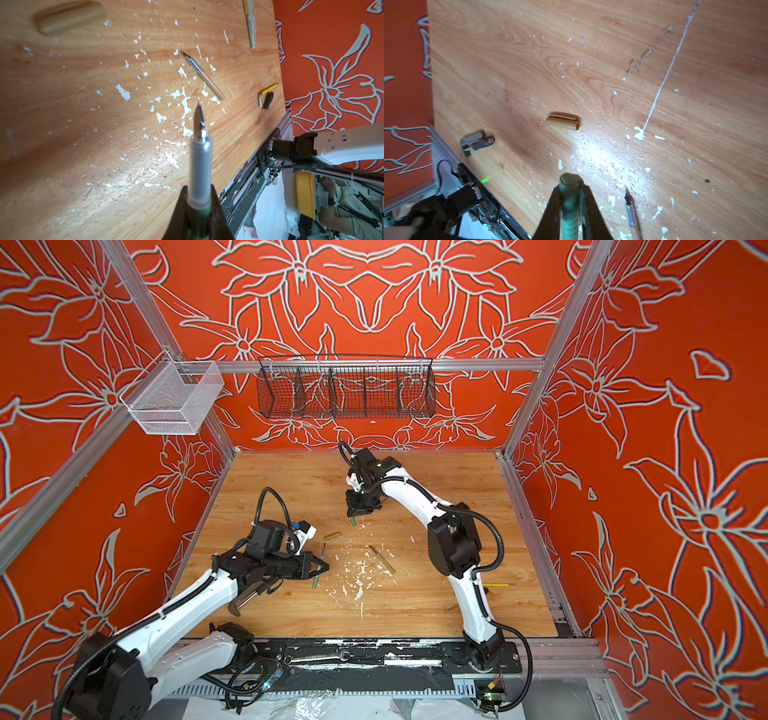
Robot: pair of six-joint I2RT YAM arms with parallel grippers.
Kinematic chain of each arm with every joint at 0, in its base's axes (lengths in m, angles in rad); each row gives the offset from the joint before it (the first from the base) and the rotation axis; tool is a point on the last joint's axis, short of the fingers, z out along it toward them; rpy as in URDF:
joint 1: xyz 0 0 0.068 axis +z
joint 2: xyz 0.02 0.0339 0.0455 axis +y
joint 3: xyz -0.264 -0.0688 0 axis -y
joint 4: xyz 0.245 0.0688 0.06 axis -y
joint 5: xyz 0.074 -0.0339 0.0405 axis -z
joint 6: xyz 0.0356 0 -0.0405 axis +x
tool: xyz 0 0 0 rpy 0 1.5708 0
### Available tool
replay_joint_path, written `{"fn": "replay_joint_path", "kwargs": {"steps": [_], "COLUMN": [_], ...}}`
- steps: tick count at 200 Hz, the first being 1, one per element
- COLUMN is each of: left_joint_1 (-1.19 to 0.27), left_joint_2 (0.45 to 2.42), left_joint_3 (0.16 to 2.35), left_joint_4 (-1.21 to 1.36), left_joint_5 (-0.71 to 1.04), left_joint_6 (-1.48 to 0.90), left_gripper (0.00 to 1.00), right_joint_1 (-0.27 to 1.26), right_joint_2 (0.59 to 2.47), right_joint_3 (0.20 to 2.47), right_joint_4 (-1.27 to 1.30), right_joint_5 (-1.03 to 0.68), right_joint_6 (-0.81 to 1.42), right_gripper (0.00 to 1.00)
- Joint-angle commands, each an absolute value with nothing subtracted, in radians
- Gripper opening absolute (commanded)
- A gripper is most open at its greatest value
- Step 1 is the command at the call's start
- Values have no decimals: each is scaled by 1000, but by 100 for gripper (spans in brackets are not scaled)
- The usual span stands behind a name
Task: Insert the pens into the pen caps
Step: 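Bring the green cap with the right gripper above the nib in the left gripper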
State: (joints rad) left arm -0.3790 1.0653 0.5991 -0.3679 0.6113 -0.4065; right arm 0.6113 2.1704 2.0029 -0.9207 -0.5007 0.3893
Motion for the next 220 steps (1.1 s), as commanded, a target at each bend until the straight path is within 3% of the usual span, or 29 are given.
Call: {"fn": "replay_joint_path", "kwargs": {"steps": [1,60,220], "left_joint_1": [-399,-402,-397], "left_joint_2": [1085,1068,1009], "left_joint_3": [605,581,582], "left_joint_4": [-312,-279,-337], "left_joint_5": [639,590,422], "left_joint_6": [-407,-413,-418], "left_gripper": [0,0,0], "right_joint_1": [626,639,687], "right_joint_2": [2172,2167,2119], "right_joint_3": [1993,1925,1851], "right_joint_4": [-843,-656,-556], "right_joint_5": [-638,-719,-785], "right_joint_6": [515,698,729], "right_gripper": [15,15,15]}}
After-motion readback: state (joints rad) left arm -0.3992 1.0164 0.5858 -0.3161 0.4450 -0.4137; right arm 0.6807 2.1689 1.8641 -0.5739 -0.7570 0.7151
